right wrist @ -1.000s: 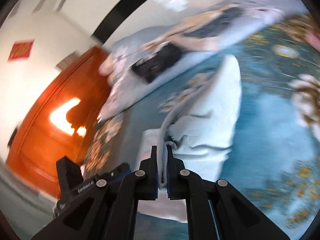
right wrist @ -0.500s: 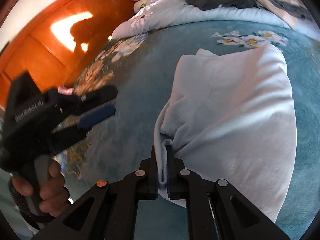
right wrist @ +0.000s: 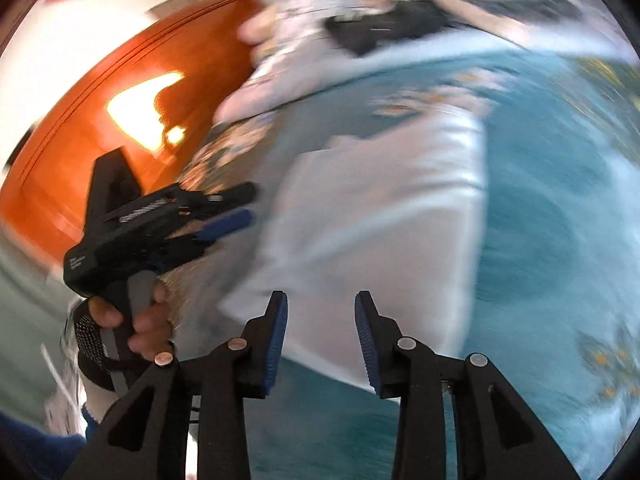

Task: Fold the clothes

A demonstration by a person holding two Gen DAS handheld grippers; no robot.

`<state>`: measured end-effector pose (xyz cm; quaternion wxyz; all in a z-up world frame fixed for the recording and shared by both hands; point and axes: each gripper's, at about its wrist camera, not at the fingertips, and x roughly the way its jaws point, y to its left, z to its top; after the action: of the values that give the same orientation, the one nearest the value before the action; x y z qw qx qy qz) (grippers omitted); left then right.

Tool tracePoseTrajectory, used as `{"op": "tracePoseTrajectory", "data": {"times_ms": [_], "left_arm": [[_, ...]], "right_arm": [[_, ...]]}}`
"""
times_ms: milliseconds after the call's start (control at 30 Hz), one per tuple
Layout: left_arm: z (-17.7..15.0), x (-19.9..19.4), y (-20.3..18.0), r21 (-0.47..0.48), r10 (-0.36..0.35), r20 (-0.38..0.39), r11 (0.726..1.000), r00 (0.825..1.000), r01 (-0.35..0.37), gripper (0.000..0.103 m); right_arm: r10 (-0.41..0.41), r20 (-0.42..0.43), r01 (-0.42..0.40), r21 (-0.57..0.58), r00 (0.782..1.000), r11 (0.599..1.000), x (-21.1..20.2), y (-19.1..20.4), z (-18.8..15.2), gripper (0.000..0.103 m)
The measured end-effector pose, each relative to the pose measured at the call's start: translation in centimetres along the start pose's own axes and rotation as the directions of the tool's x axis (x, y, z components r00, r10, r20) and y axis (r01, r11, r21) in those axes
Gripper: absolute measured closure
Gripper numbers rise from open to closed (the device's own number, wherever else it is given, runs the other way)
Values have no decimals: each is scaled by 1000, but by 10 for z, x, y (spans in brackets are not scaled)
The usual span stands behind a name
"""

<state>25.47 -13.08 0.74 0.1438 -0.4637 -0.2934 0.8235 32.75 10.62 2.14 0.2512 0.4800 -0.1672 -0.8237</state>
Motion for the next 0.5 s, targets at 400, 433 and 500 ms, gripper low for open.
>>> {"op": "tracePoseTrajectory", "data": {"times_ms": [400,433,500], "left_arm": [[25,31,6,71,100,16,992,995,-101,99],[25,36,12,64,131,6,989,991,-131,100],[24,37,21,49,144,-2,988,990,-144,100]], "right_arm": [[-5,-7,6,98,1000,995,-9,-31,-20,67],[-5,-12,7,97,1000,995,-9,-32,-22,67],[-6,-21,8,96,1000,995,-8,-34,-25,67]]}}
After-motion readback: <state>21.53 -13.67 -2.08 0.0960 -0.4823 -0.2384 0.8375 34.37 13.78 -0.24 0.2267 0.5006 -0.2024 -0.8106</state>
